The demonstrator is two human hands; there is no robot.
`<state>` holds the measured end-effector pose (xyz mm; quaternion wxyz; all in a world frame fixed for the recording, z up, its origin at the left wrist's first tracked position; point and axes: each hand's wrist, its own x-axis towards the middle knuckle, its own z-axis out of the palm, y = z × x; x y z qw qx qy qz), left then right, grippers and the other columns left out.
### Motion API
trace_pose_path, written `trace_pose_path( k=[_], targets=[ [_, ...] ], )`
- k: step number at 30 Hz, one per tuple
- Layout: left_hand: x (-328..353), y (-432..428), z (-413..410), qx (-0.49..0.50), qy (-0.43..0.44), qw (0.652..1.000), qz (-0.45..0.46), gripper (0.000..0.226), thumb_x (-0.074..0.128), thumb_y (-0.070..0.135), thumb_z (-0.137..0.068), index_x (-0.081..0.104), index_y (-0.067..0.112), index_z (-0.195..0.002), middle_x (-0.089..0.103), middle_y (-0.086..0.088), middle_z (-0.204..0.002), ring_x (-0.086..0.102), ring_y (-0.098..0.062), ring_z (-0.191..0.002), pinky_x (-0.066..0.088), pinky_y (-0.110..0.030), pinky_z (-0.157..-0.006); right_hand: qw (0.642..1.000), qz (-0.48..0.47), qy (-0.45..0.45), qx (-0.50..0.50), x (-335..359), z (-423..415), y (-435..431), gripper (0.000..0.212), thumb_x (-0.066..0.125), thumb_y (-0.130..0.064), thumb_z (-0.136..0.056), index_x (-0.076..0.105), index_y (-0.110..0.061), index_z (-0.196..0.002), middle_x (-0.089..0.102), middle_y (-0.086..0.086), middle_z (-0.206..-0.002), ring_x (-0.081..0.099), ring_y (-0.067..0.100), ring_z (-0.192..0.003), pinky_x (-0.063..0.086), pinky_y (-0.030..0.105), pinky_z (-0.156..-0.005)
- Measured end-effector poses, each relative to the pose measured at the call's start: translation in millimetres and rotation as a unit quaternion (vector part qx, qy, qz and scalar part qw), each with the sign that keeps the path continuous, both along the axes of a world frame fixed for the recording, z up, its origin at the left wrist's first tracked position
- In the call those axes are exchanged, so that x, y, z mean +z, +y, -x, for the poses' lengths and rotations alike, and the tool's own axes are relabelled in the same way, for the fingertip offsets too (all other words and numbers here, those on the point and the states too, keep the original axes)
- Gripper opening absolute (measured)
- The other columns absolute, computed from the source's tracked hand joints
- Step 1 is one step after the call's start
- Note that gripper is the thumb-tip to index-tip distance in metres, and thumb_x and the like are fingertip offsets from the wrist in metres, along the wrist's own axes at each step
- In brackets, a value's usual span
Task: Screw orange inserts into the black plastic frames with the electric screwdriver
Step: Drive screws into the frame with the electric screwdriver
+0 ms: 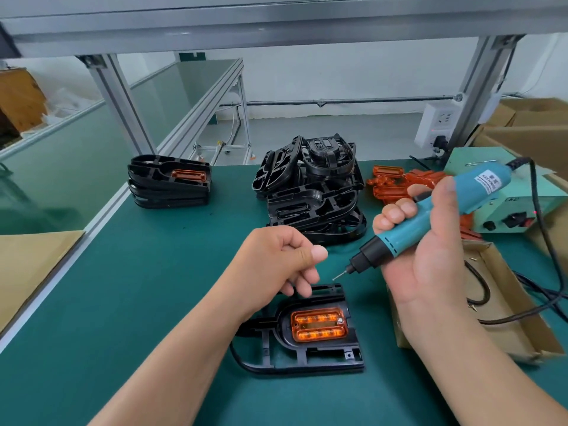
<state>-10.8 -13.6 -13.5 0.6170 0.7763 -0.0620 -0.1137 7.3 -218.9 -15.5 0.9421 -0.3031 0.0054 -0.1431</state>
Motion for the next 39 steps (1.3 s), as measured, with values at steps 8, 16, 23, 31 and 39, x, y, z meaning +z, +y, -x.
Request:
trace_pose_path(
  k=[8, 16, 23, 31, 39],
  targets=[
    [0, -5, 7, -0.108, 0.070, 0.989, 0.073, 0.012, 0.060, 0.003, -0.104, 0.070, 0.006, -0.111, 0.080, -0.014, -0.103, 0.079, -0.030, -0.098, 0.065, -0.034, -0.080, 1.000, -0.015, -0.014, -0.021, 8, -2, -7, 0.033, 0.059, -0.048, -0.107, 0.060, -0.017, -0.096, 0.049, -0.004, -0.074, 0.048, 0.011, -0.066, 0.047, 0.024, -0.064],
    [0, -9, 10, -0.145, 0.086, 0.983, 0.078, 0.014, 0.055, 0.004, -0.107, 0.065, 0.007, -0.116, 0.079, -0.015, -0.108, 0.078, -0.029, -0.103, 0.065, -0.034, -0.085, 0.999, -0.009, -0.028, -0.011, 8, -1, -7, 0.033, 0.060, -0.048, -0.106, 0.061, -0.017, -0.096, 0.049, -0.004, -0.074, 0.048, 0.010, -0.065, 0.047, 0.024, -0.063],
    [0, -9, 10, -0.157, 0.090, 0.979, 0.092, 0.014, 0.055, 0.006, -0.107, 0.064, 0.009, -0.118, 0.079, -0.014, -0.109, 0.078, -0.030, -0.104, 0.064, -0.032, -0.085, 1.000, -0.003, -0.029, -0.006, 8, -1, -7, 0.033, 0.060, -0.048, -0.106, 0.061, -0.017, -0.096, 0.049, -0.004, -0.075, 0.048, 0.010, -0.066, 0.047, 0.024, -0.064],
    [0, -9, 11, -0.157, 0.087, 0.980, 0.091, 0.014, 0.055, 0.005, -0.107, 0.064, 0.008, -0.117, 0.079, -0.014, -0.109, 0.078, -0.029, -0.104, 0.064, -0.033, -0.086, 0.999, 0.003, -0.032, 0.000, 8, 0, -6, 0.033, 0.058, -0.048, -0.107, 0.062, -0.018, -0.095, 0.049, -0.004, -0.075, 0.048, 0.010, -0.066, 0.047, 0.023, -0.064],
    [-1, -9, 11, -0.150, 0.078, 0.982, 0.086, 0.014, 0.059, 0.002, -0.104, 0.064, 0.007, -0.116, 0.079, -0.015, -0.107, 0.078, -0.030, -0.101, 0.064, -0.032, -0.085, 0.999, 0.017, -0.041, -0.002, 8, 0, -5, 0.032, 0.058, -0.047, -0.107, 0.061, -0.017, -0.096, 0.049, -0.004, -0.074, 0.047, 0.010, -0.065, 0.046, 0.024, -0.063]
  ],
)
